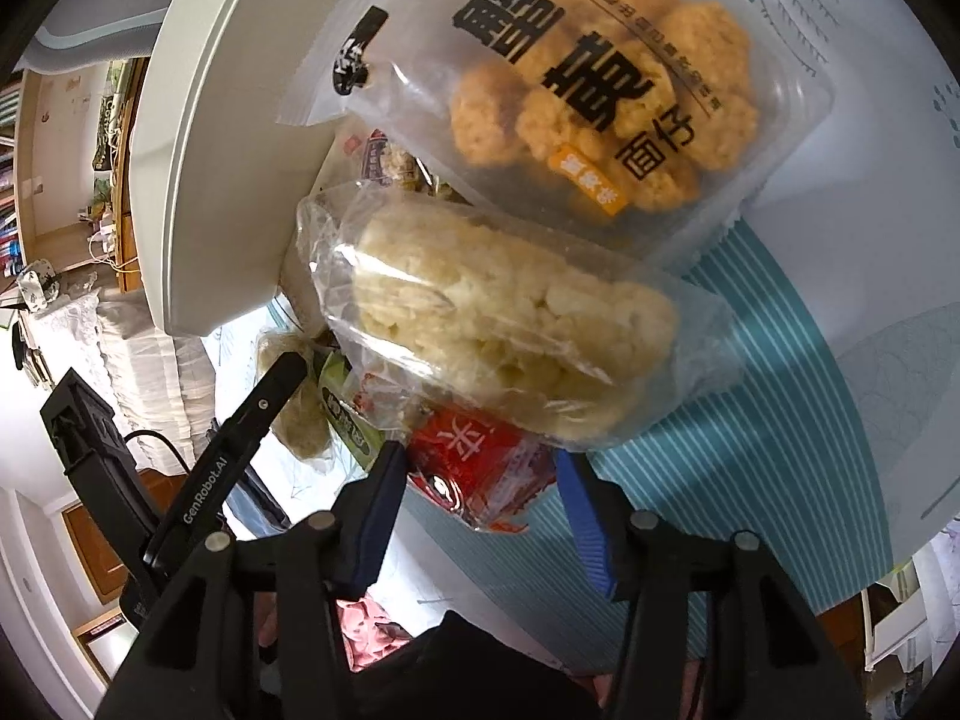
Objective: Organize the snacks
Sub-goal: 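Grasp the rice-cracker bag with left gripper while right grasps red-labelled packet, then carry both packets over the white tray and open both grippers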
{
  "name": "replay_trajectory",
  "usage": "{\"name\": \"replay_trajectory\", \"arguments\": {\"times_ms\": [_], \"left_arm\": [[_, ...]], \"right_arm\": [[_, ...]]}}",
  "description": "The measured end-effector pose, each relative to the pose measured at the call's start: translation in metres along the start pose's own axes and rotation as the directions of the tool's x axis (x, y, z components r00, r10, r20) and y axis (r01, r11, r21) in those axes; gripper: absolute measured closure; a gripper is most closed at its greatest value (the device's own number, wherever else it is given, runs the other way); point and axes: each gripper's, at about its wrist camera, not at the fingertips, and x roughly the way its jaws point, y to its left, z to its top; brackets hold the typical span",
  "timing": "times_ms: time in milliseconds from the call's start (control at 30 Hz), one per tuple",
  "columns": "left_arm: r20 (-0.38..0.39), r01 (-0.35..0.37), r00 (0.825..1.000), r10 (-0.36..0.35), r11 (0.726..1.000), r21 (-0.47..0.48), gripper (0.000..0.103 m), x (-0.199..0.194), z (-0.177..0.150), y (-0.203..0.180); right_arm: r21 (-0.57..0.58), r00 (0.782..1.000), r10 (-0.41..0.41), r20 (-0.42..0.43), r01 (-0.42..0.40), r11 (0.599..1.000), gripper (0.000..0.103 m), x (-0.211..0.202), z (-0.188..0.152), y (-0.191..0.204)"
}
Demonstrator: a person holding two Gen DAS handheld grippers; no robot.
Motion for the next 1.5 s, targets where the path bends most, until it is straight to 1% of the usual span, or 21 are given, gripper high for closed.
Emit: {"name": "replay_trajectory", "arguments": {"times_ms": [33, 100, 133, 167, 200, 267, 367, 500, 533, 633, 700, 767, 800, 833, 867, 967, 1033, 1267, 1400, 1500], "left_arm": [[0.002, -0.001, 1.0, 0.001, 1.0, -0.006, 0.047, -0.001, -0.001, 0.002], [0.004, -0.004, 1.0, 0.004, 1.0, -0.016, 0.048, -0.005, -0.005, 0.007], [0.004, -0.005, 1.0, 0.005, 1.0, -0.022, 0.048, -0.006, -0.007, 0.009], [0.005, -0.005, 1.0, 0.005, 1.0, -0.031, 0.048, -0.008, -0.009, 0.012], [0.008, -0.003, 1.0, 0.003, 0.999, -0.041, 0.049, -0.011, -0.011, 0.015], [0.016, -0.001, 1.0, 0.002, 0.999, -0.053, 0.05, -0.017, -0.013, 0.019], [0.049, 0.009, 0.999, -0.005, 0.998, -0.068, 0.051, -0.031, -0.017, 0.026], [0.069, 0.032, 0.997, -0.025, 0.995, -0.096, 0.052, -0.047, -0.027, 0.039], [0.072, 0.036, 0.997, -0.029, 0.994, -0.1, 0.052, -0.051, -0.029, 0.041], [0.09, 0.056, 0.995, -0.045, 0.992, -0.114, 0.052, -0.067, -0.04, 0.051], [0.102, 0.067, 0.993, -0.055, 0.991, -0.117, 0.052, -0.076, -0.047, 0.054], [0.109, 0.077, 0.992, -0.064, 0.99, -0.12, 0.052, -0.083, -0.053, 0.057], [0.114, 0.084, 0.991, -0.07, 0.989, -0.123, 0.052, -0.088, -0.057, 0.06], [0.118, 0.088, 0.99, -0.073, 0.988, -0.126, 0.052, -0.091, -0.061, 0.061], [0.122, 0.092, 0.99, -0.076, 0.988, -0.128, 0.052, -0.093, -0.063, 0.061], [0.133, 0.108, 0.987, -0.091, 0.985, -0.133, 0.052, -0.103, -0.073, 0.066], [0.139, 0.117, 0.985, -0.098, 0.984, -0.131, 0.052, -0.107, -0.078, 0.069], [0.142, 0.141, 0.982, -0.124, 0.983, -0.116, 0.052, -0.118, -0.091, 0.07], [0.151, 0.151, 0.979, -0.134, 0.982, -0.112, 0.052, -0.125, -0.092, 0.073], [0.153, 0.161, 0.978, -0.143, 0.98, -0.116, 0.052, -0.128, -0.09, 0.076]], "right_arm": [[-0.001, 1.0, 0.0, 0.001, 0.0, 1.0, 0.054, 0.001, 0.0, 0.001], [-0.009, 1.0, 0.0, 0.006, 0.0, 1.0, 0.063, -0.001, -0.002, 0.004], [-0.017, 1.0, 0.001, 0.016, -0.001, 1.0, 0.082, -0.003, -0.003, 0.006], [-0.026, 1.0, 0.017, 0.024, -0.016, 1.0, 0.088, -0.005, -0.004, 0.008], [-0.032, 0.999, 0.019, 0.027, -0.018, 0.999, 0.103, -0.006, -0.004, 0.009], [-0.026, 1.0, 0.002, 0.02, -0.001, 1.0, 0.103, -0.006, -0.005, 0.009], [-0.004, 1.0, 0.019, 0.013, -0.019, 1.0, 0.103, -0.005, -0.008, 0.006], [0.014, 1.0, 0.025, 0.015, -0.025, 1.0, 0.102, -0.006, -0.013, 0.006], [0.02, 1.0, 0.026, 0.017, -0.026, 0.999, 0.099, -0.006, -0.014, 0.007], [0.031, 0.999, 0.02, 0.028, -0.021, 0.999, 0.099, -0.006, -0.017, 0.01], [0.038, 0.999, 0.013, 0.052, -0.015, 0.999, 0.098, -0.006, -0.019, 0.011], [0.054, 0.998, 0.014, 0.065, -0.017, 0.998, 0.088, -0.006, -0.019, 0.012], [0.06, 0.998, 0.012, 0.066, -0.016, 0.998, 0.071, -0.006, -0.019, 0.011], [0.069, 0.998, 0.007, 0.064, -0.011, 0.998, 0.057, -0.003, -0.019, 0.012], [0.076, 0.998, 0.002, 0.067, -0.008, 0.997, 0.054, -0.002, -0.019, 0.013], [0.093, 0.997, -0.006, 0.08, -0.002, 0.996, 0.052, 0.003, -0.021, 0.019], [0.102, 0.997, -0.017, 0.073, 0.01, 0.995, 0.044, 0.009, -0.019, 0.02], [0.082, 0.991, -0.122, 0.059, 0.117, 0.99, 0.043, 0.025, -0.02, 0.036], [0.05, 0.987, -0.156, 0.043, 0.154, 0.987, 0.05, 0.033, -0.024, 0.044], [0.049, 0.987, -0.157, 0.029, 0.155, 0.987, 0.052, 0.038, -0.028, 0.045]]}}
